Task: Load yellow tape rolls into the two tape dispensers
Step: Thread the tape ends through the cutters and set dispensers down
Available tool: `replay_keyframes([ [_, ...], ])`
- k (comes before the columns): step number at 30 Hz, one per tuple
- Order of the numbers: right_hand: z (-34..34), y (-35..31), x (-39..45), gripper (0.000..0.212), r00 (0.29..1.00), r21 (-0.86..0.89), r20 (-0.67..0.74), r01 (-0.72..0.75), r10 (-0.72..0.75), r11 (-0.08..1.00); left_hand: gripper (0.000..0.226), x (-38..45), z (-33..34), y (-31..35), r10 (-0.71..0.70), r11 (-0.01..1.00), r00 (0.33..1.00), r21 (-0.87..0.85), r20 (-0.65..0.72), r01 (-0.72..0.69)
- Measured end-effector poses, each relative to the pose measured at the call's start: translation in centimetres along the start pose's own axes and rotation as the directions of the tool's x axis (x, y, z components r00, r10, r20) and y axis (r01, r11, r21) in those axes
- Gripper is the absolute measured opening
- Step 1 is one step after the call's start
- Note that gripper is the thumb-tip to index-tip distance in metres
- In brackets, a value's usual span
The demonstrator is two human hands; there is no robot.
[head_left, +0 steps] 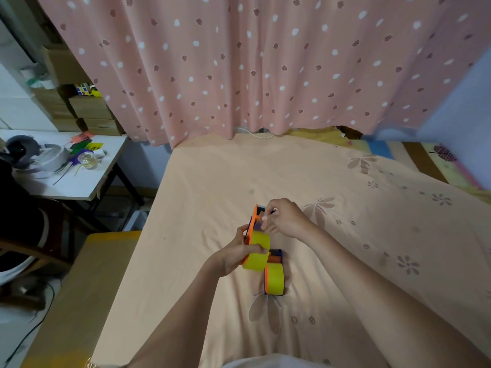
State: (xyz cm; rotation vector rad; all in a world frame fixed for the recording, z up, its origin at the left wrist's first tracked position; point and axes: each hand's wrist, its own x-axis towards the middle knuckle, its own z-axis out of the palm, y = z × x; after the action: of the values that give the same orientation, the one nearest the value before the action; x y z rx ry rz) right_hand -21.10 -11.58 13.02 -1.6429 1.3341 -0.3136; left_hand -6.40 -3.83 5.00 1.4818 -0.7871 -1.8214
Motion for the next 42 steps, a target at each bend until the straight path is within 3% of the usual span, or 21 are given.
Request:
replay_keyframes([
  [4, -0.3, -0.7, 0.0, 0.016, 0.999, 0.041, 0.037, -0.006, 0.004, 0.999, 0.102, 0.5, 0.0, -0.1, -0.002, 0.998, 1.000, -0.064, 0.001, 0.002],
  [9, -1.4, -1.4, 0.0, 0.011, 0.995, 0.013, 0.098, -0.027, 0.026, 1.000, 0.086, 0.9, 0.4, 0.3, -0.019, 0.996, 1.000, -0.091, -0.021, 0.017],
  [13, -2.4, -1.7, 0.3, 0.012, 0.998, 0.018, 0.020, -0.059, 0.059, 0.998, 0.074, 1.0, 0.5, 0.3, -0.024, 0.997, 1.000, -0.073, -0.017, 0.023],
  [22, -3.3, -1.3, 1.1, 0.020, 0.988, 0.025, -0.100, -0.118, 0.120, 0.993, 0.086, 1.1, 0.3, -0.4, -0.001, 0.983, 0.999, -0.182, 0.033, 0.007],
  [27, -3.2, -0.7, 1.6, 0.020, 0.983, -0.005, -0.119, -0.144, 0.142, 0.990, 0.081, 0.9, 0.1, -0.8, -0.003, 0.991, 0.999, -0.130, 0.042, 0.008],
  [32, -4.1, -1.0, 2.1, 0.018, 0.982, -0.018, -0.128, -0.142, 0.139, 0.990, 0.099, 0.3, -0.2, -1.1, -0.006, 0.999, 0.998, -0.046, 0.059, 0.009],
  [42, -5.2, -2.9, 3.1, 0.013, 0.999, -0.184, 0.015, -0.036, 0.040, 0.982, 0.094, -0.5, 0.1, -0.4, -0.009, 0.999, 0.988, 0.044, 0.156, 0.002],
])
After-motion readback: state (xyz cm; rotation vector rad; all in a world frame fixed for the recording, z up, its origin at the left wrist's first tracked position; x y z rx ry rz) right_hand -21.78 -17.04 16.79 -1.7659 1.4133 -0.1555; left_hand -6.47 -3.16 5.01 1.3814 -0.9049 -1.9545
